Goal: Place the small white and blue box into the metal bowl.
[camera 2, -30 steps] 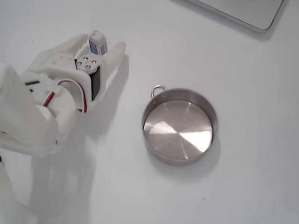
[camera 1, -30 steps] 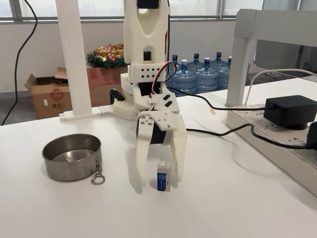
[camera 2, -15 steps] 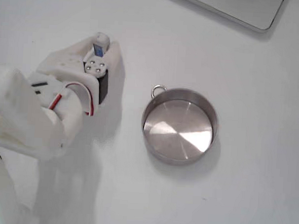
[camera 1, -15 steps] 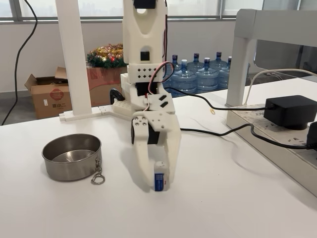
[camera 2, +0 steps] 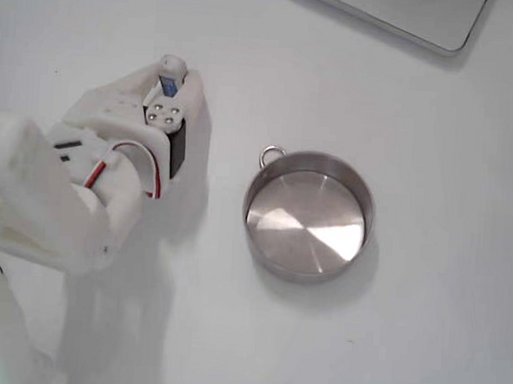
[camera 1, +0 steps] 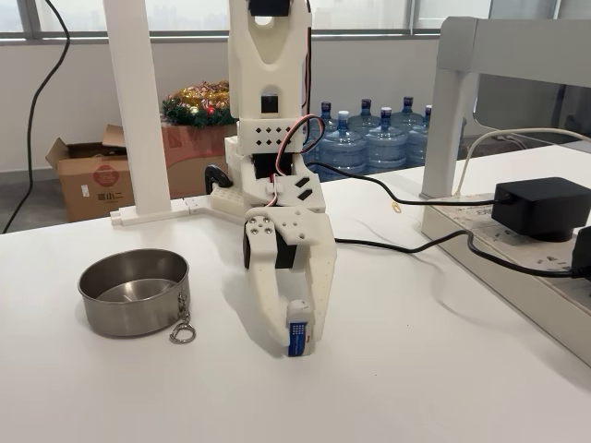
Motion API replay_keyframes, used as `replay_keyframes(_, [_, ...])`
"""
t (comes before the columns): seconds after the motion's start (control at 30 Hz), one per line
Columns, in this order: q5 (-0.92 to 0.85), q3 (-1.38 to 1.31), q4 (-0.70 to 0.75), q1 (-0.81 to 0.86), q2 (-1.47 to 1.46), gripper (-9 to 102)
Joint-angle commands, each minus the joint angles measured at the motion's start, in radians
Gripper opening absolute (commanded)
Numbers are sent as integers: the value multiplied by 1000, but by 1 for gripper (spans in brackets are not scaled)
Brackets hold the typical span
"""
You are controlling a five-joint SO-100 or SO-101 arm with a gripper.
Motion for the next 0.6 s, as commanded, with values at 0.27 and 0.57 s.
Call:
replay_keyframes(0.27, [6, 29, -18, 35, 150, -2])
replay_keyframes(0.57, [6, 199, -15, 172, 448, -2])
